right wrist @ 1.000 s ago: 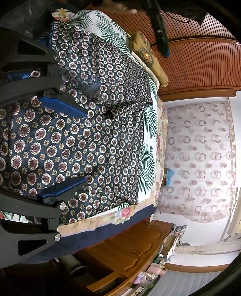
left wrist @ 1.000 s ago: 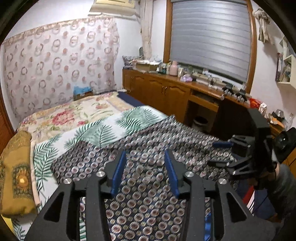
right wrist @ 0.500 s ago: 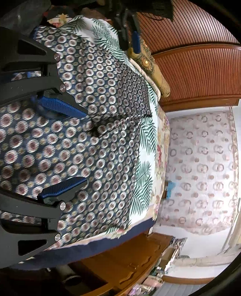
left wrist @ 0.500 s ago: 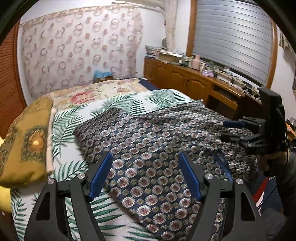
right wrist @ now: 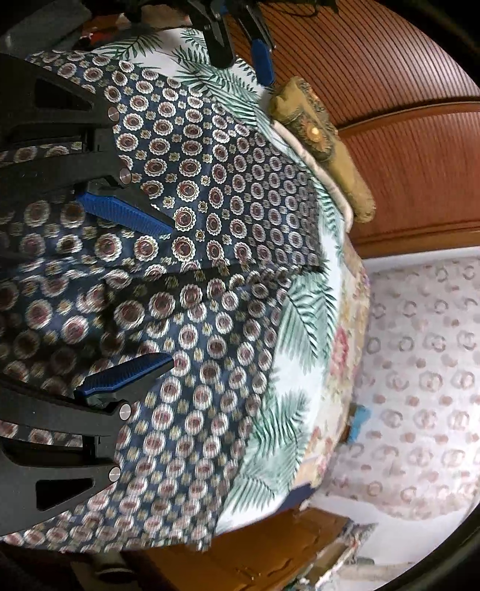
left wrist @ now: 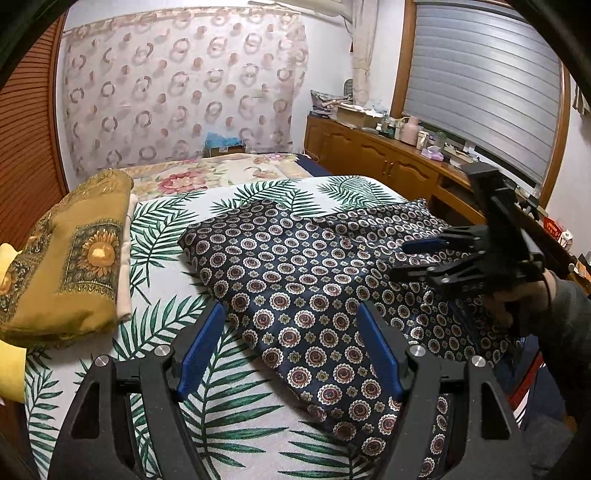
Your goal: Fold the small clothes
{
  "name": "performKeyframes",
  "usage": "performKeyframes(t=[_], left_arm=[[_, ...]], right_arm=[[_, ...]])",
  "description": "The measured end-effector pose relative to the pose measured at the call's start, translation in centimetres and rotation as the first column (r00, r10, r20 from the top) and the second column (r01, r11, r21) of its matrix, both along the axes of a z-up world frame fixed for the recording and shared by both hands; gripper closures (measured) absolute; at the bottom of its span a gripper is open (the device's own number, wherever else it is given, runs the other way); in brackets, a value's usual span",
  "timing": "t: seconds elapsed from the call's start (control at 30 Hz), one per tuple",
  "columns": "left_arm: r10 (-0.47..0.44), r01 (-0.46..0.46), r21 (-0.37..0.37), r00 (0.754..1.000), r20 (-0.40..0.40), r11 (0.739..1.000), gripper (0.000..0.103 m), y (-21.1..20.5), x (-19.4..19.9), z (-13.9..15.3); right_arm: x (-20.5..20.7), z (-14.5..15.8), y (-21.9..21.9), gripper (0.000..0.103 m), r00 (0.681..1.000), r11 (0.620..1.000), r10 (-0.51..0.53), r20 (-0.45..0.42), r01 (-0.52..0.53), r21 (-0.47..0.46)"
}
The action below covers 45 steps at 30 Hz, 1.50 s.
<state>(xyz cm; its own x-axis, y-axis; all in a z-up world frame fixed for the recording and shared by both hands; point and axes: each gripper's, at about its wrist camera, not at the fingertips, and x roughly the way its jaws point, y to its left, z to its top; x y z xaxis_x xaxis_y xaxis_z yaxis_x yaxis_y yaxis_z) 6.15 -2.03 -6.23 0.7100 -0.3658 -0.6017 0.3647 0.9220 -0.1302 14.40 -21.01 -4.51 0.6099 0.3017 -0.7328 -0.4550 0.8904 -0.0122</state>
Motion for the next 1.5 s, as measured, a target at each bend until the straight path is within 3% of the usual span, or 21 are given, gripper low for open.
performKeyframes(t=[0.07,0.1,0.13,0.2,0.3,0.37,0.47,0.77,1.07,1.33,1.5], left_arm=[[0.001,-0.001,0.002,1.0,-0.004,1.0,0.028,0.1,0.0,-0.2],[0.002,-0.002,0.002,1.0,-0.005,1.0,0.028,0.1,0.0,-0.2],[0.002,-0.002,0.0,1.0,-0.006,1.0,0.028,0.1,0.0,-0.4],[0.003,-0.003,-0.003,1.0,-0.009,1.0,0.028,0.2,0.0,-0.5],[0.005,-0.005,-0.006,1.0,-0.014,1.0,0.028,0.4,0.0,-0.8],[0.005,-0.005,-0.007,1.0,-0.015,1.0,0.028,0.3,0.0,-0.8],[0.003,-0.003,-0.007,1.0,-0.014,1.0,0.028,0.2,-0.2,-0.8],[-0.009,0.009,-0.002,1.0,-0.007,1.0,0.028,-0.1,-0.3,-0.8],[-0.028,0.028,0.009,1.0,-0.011,1.0,0.028,-1.0,-0.4,-1.0],[-0.048,0.049,0.014,0.999,-0.023,0.999,0.028,-1.7,0.0,-1.0],[-0.074,0.074,0.022,0.997,-0.035,0.997,0.028,-2.9,0.7,-1.1]], right_arm=[[0.7,-0.9,1.0,0.035,0.999,1.0,0.018,-0.027,-0.018,0.001],[1.1,-1.1,1.2,0.035,0.996,0.994,0.094,0.0,-0.094,0.047],[1.3,-1.2,1.3,0.035,0.995,0.994,0.1,-0.004,-0.099,0.049],[1.3,-1.6,1.8,0.042,0.993,0.991,0.119,-0.005,-0.118,0.055],[1.2,-1.7,2.2,0.064,0.989,0.987,0.149,0.001,-0.149,0.057],[1.0,-1.9,2.4,0.09,0.985,0.984,0.17,0.011,-0.17,0.056],[0.5,-1.8,2.2,0.098,0.983,0.982,0.179,0.036,-0.181,0.061],[-3.0,-0.6,-1.8,0.099,0.987,0.986,0.1,0.124,-0.115,0.124],[-6.9,-0.8,-7.8,0.099,0.985,0.992,-0.054,0.163,0.034,0.123],[-9.7,-1.1,-12.1,0.099,0.966,0.981,-0.181,0.184,0.162,0.111],[-11.5,-0.5,-12.0,0.099,0.945,0.966,-0.255,0.206,0.238,0.101]])
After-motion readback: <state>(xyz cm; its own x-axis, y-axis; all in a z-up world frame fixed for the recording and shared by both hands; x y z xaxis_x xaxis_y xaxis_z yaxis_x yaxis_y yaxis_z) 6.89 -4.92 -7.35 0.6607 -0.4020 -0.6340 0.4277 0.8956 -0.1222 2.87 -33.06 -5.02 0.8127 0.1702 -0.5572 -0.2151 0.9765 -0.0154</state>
